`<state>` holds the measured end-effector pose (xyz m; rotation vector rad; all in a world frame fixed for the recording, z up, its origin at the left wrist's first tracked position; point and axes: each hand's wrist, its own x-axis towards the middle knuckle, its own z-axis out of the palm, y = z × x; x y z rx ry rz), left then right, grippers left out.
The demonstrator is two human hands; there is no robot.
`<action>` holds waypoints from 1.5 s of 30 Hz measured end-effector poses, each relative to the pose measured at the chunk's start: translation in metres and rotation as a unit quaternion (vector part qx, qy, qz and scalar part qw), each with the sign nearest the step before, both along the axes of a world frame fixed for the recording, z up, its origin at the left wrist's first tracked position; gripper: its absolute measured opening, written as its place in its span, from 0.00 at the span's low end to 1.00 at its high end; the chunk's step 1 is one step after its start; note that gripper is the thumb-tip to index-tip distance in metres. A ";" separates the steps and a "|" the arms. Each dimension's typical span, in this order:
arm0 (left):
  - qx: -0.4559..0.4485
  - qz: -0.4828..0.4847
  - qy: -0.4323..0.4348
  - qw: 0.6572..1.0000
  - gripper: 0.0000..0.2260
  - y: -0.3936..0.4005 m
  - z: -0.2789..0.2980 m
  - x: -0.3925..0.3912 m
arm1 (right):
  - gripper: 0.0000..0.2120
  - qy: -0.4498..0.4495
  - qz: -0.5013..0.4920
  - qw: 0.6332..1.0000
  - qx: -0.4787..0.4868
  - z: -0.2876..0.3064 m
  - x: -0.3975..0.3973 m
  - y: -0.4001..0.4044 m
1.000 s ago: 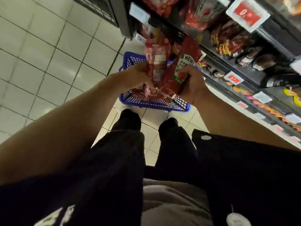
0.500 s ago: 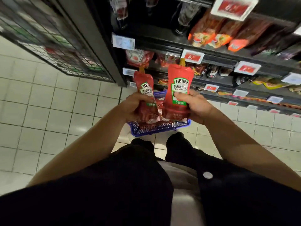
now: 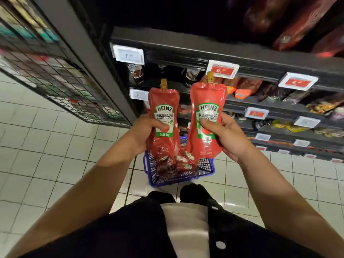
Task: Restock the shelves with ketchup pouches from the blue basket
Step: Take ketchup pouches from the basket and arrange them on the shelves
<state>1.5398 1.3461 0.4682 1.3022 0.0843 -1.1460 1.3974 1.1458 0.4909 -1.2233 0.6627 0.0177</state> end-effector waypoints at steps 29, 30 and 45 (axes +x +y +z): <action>-0.092 0.081 -0.208 0.971 0.11 -0.021 0.014 0.084 | 0.12 -0.054 -0.064 0.995 -0.061 0.002 0.082 -0.005; -0.106 0.078 -0.224 0.966 0.10 -0.022 0.024 0.097 | 0.12 -0.061 -0.077 0.993 -0.068 0.007 0.089 -0.005; -0.115 0.179 -0.432 0.876 0.08 -0.120 0.100 0.271 | 0.15 -0.118 -0.106 0.982 -0.099 0.036 0.155 0.004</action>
